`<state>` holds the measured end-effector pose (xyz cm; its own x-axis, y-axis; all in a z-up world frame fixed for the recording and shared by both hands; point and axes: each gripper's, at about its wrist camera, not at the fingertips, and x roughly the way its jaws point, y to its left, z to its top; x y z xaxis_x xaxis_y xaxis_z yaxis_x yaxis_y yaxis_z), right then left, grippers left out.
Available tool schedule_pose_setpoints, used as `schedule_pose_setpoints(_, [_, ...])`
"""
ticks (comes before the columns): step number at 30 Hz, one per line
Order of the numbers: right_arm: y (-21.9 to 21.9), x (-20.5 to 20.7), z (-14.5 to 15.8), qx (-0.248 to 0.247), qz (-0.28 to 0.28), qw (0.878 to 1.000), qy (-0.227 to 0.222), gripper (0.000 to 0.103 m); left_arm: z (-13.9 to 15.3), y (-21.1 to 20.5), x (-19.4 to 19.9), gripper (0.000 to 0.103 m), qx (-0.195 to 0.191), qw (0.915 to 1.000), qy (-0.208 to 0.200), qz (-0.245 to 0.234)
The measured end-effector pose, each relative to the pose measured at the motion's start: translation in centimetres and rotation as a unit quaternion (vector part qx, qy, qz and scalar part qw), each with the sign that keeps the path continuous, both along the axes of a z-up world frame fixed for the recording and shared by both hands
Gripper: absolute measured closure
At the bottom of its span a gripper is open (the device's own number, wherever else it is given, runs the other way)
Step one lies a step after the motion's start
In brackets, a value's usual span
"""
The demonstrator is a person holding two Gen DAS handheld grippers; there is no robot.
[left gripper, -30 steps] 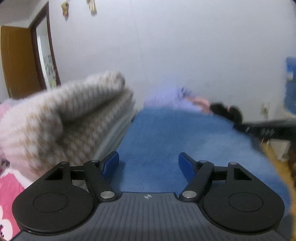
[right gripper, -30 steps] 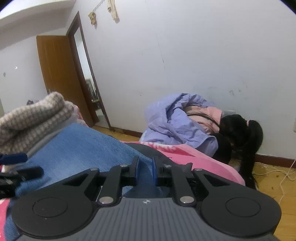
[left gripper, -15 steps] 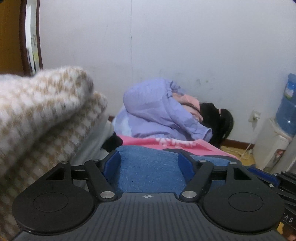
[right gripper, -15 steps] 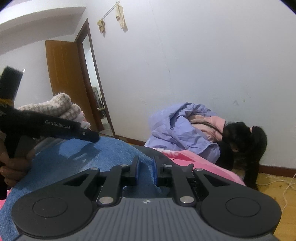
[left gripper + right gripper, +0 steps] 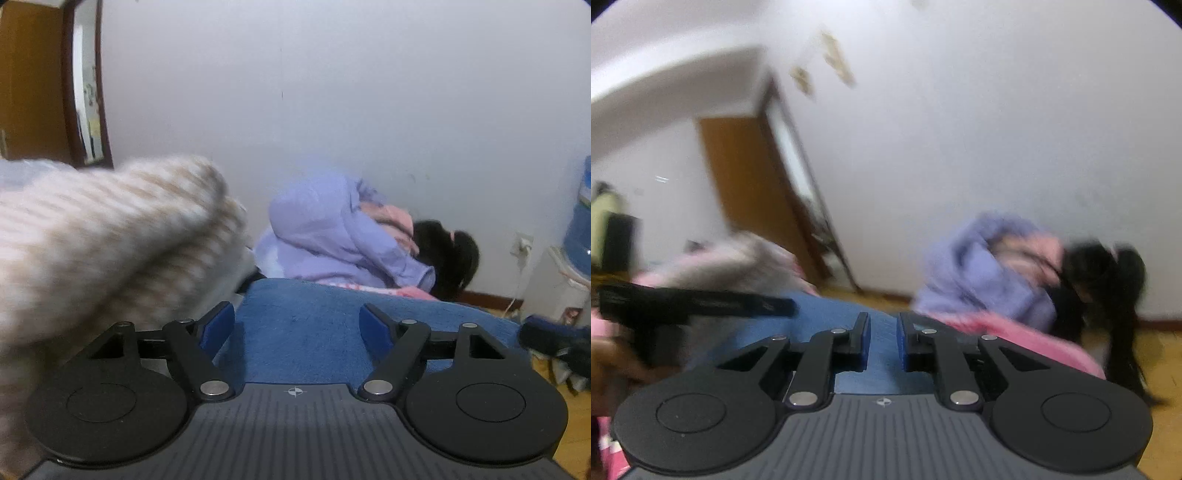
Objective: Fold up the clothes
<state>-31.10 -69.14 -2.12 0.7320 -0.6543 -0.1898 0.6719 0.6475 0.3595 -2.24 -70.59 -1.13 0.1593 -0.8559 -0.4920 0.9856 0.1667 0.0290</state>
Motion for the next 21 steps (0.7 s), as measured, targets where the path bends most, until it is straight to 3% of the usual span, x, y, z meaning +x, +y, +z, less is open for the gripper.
schedule_pose_setpoints(2, [3.1, -0.2, 1.0, -0.038, 0.049, 0.998, 0.000, 0.087, 0.7, 2.3, 0.2, 0.028, -0.011, 0.9999, 0.008, -0.001])
schedule_pose_setpoints(6, [9.3, 1.8, 0.0, -0.120, 0.118, 0.983, 0.069, 0.088, 0.4, 6.5, 0.3, 0.029, -0.012, 0.9998, 0.012, -0.010])
schedule_pose_setpoints(11, [11.6, 5.9, -4.2, -0.131, 0.119, 0.969, 0.175, 0.088, -1.8, 9.0, 0.2, 0.033, 0.001, 1.0000, 0.004, -0.006])
schedule_pose_setpoints(13, [12.3, 6.3, -3.6, -0.141, 0.105, 0.967, 0.186, 0.088, -1.9, 10.0, 0.8, 0.036, -0.010, 0.9997, 0.023, 0.005])
schedule_pose_setpoints(17, [13.9, 5.4, -1.6, -0.160, 0.109, 0.969, 0.157, 0.088, -1.5, 12.0, 1.7, 0.037, -0.044, 0.9981, 0.043, 0.004])
schedule_pose_setpoints(21, [13.3, 7.1, -3.8, -0.145, 0.117, 0.963, 0.195, 0.089, -2.9, 11.5, 1.8, 0.039, -0.019, 0.9992, 0.031, 0.017])
